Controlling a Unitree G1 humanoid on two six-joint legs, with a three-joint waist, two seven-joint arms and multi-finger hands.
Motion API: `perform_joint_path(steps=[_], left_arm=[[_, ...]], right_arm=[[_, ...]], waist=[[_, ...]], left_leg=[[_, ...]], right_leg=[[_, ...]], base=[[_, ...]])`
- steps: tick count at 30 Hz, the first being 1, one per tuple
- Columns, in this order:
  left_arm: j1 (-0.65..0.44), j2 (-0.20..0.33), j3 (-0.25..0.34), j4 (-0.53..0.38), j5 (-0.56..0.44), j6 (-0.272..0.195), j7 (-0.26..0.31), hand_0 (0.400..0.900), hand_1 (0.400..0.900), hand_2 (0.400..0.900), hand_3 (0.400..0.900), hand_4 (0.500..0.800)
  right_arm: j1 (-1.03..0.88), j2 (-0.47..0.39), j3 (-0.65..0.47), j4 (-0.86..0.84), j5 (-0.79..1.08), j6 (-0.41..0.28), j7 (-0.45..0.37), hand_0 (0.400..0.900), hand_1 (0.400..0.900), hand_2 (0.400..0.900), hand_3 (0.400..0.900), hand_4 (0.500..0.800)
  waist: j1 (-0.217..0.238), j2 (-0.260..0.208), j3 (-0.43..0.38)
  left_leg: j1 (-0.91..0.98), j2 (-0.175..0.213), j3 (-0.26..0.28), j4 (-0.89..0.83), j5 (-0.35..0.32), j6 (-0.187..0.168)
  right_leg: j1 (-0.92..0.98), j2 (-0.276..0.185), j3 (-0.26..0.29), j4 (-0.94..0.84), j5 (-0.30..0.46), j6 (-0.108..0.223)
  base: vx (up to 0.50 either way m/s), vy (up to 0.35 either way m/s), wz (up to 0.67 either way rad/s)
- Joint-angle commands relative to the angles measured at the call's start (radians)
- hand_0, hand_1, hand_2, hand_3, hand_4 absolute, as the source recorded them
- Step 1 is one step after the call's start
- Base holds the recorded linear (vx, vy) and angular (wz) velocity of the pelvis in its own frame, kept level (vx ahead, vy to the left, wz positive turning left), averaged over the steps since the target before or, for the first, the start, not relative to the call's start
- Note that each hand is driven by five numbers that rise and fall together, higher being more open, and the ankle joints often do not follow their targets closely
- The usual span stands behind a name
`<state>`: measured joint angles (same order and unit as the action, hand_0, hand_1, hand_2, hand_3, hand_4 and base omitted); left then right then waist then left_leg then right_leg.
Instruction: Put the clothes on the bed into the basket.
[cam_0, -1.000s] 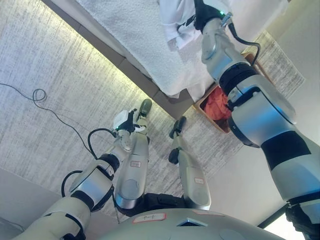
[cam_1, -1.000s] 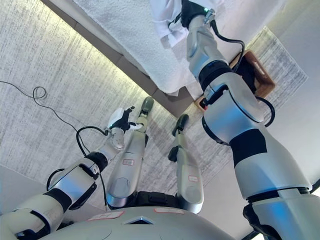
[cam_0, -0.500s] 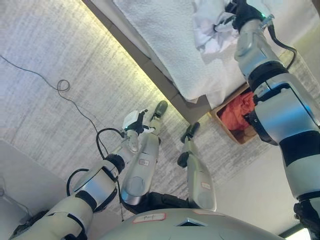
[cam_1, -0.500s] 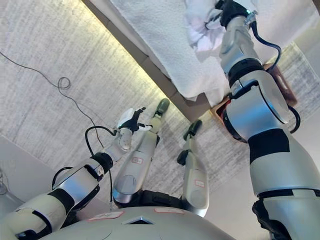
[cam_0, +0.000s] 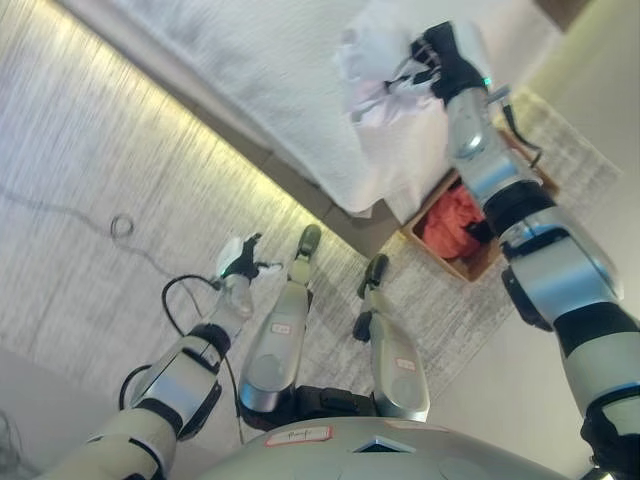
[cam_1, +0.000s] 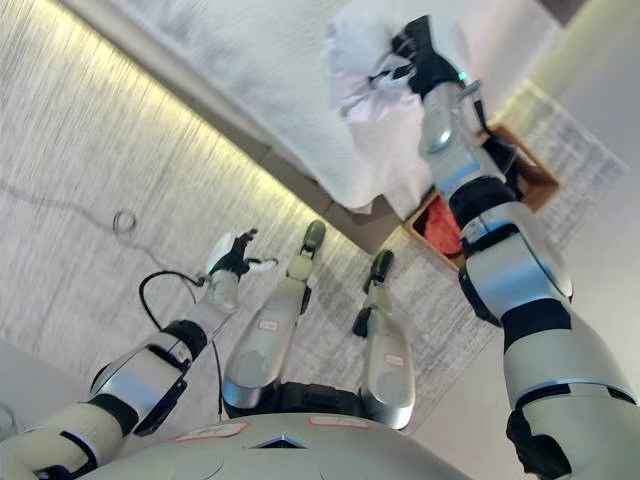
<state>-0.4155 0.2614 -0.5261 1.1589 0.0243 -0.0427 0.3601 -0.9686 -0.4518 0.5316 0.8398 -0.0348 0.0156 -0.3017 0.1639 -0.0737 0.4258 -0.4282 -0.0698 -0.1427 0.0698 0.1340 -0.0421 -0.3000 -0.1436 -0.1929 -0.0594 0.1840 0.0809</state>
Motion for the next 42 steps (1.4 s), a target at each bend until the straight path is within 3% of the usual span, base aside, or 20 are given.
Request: perform_joint_path(steps=[1, 8, 12, 13, 19, 29, 37, 38, 39, 40, 42], left_arm=[[0.066, -0.014, 0.037, 0.052, 0.016, -0.013, -0.007, 0.900, 0.900, 0.900, 0.900, 0.800], [0.148, -0.026, 0.073, 0.035, 0.048, -0.013, -0.070, 0.900, 0.900, 0.900, 0.900, 0.800], [0.169, -0.015, 0.088, 0.028, 0.057, -0.013, -0.091, 0.900, 0.900, 0.900, 0.900, 0.800], [0.192, -0.010, 0.094, 0.043, 0.072, -0.015, -0.111, 0.900, 0.900, 0.900, 0.900, 0.800], [0.230, -0.012, 0.103, 0.056, 0.095, -0.006, -0.138, 0.900, 0.900, 0.900, 0.900, 0.800], [0.266, -0.016, 0.115, 0.080, 0.105, 0.002, -0.163, 0.900, 0.900, 0.900, 0.900, 0.800], [0.271, -0.026, 0.091, 0.088, 0.112, 0.002, -0.172, 0.900, 0.900, 0.900, 0.900, 0.800], [0.272, -0.027, 0.089, 0.084, 0.112, 0.002, -0.173, 0.900, 0.900, 0.900, 0.900, 0.800], [0.272, -0.028, 0.086, 0.089, 0.115, 0.003, -0.174, 0.900, 0.900, 0.900, 0.900, 0.800], [0.272, -0.029, 0.086, 0.090, 0.114, 0.004, -0.174, 0.900, 0.900, 0.900, 0.900, 0.800], [0.277, -0.029, 0.084, 0.084, 0.113, 0.004, -0.175, 0.900, 0.900, 0.900, 0.900, 0.800]], right_arm=[[0.097, -0.125, -0.087, -0.091, -0.025, -0.026, -0.062, 0.400, 0.400, 0.400, 0.400, 0.500], [0.366, -0.176, -0.281, -0.161, -0.062, -0.008, -0.047, 0.400, 0.400, 0.400, 0.400, 0.500], [0.444, -0.211, -0.355, -0.117, -0.047, -0.009, -0.051, 0.400, 0.400, 0.400, 0.400, 0.500], [0.482, -0.246, -0.402, -0.040, -0.032, -0.010, -0.042, 0.400, 0.400, 0.400, 0.400, 0.500], [0.553, -0.284, -0.468, -0.030, -0.046, 0.006, -0.028, 0.400, 0.400, 0.400, 0.400, 0.500], [0.530, -0.250, -0.442, -0.013, -0.050, 0.021, -0.003, 0.400, 0.400, 0.400, 0.400, 0.500], [0.472, -0.219, -0.370, 0.153, -0.024, 0.020, 0.018, 0.400, 0.400, 0.400, 0.400, 0.500], [0.469, -0.216, -0.363, 0.166, -0.020, 0.018, 0.025, 0.653, 0.653, 0.653, 0.653, 0.652], [0.465, -0.215, -0.356, 0.187, -0.014, 0.018, 0.032, 0.653, 0.653, 0.653, 0.653, 0.652], [0.462, -0.217, -0.352, 0.196, -0.014, 0.018, 0.035, 0.900, 0.900, 0.900, 0.900, 0.800], [0.462, -0.219, -0.351, 0.200, -0.010, 0.016, 0.036, 0.900, 0.900, 0.900, 0.900, 0.800]], waist=[[-0.067, -0.025, -0.090], [-0.123, 0.012, -0.193], [-0.139, 0.028, -0.233], [-0.147, 0.038, -0.269], [-0.162, 0.046, -0.315], [-0.162, 0.051, -0.355], [-0.152, 0.052, -0.368], [-0.152, 0.053, -0.369], [-0.152, 0.052, -0.371], [-0.152, 0.051, -0.371], [-0.151, 0.052, -0.371]], left_leg=[[0.061, 0.023, 0.013, -0.102, -0.025, 0.027], [0.177, 0.027, 0.050, -0.145, -0.046, 0.037], [0.208, 0.028, 0.061, -0.155, -0.052, 0.036], [0.234, 0.030, 0.068, -0.157, -0.063, 0.037], [0.268, 0.035, 0.079, -0.157, -0.083, 0.037], [0.300, 0.058, 0.093, -0.157, -0.093, 0.026], [0.318, 0.066, 0.087, -0.157, -0.100, 0.021], [0.319, 0.066, 0.086, -0.157, -0.101, 0.021], [0.321, 0.067, 0.085, -0.157, -0.101, 0.021], [0.322, 0.068, 0.086, -0.157, -0.102, 0.020], [0.323, 0.069, 0.084, -0.157, -0.102, 0.020]], right_leg=[[0.023, -0.003, 0.046, 0.061, -0.084, 0.045], [0.095, -0.008, 0.076, 0.042, -0.096, 0.051], [0.118, -0.007, 0.082, 0.031, -0.099, 0.055], [0.141, -0.005, 0.085, 0.027, -0.104, 0.055], [0.173, 0.005, 0.097, 0.020, -0.113, 0.054], [0.208, 0.027, 0.108, -0.013, -0.112, 0.043], [0.233, 0.038, 0.105, -0.021, -0.120, 0.035], [0.235, 0.039, 0.104, -0.022, -0.121, 0.035], [0.238, 0.040, 0.104, -0.023, -0.121, 0.034], [0.239, 0.041, 0.104, -0.024, -0.122, 0.034], [0.241, 0.042, 0.102, -0.025, -0.123, 0.033]], base=[[0.05, -0.026, -0.27], [0.08, -0.030, -0.25], [0.06, -0.043, -0.12], [0.10, -0.083, -0.14], [0.07, -0.060, -0.11], [0.04, -0.062, -0.04], [0.05, -0.039, 0.02], [0.04, -0.028, 0.05], [0.04, -0.027, 0.04], [0.04, -0.028, 0.03], [0.01, -0.011, 0.02]])
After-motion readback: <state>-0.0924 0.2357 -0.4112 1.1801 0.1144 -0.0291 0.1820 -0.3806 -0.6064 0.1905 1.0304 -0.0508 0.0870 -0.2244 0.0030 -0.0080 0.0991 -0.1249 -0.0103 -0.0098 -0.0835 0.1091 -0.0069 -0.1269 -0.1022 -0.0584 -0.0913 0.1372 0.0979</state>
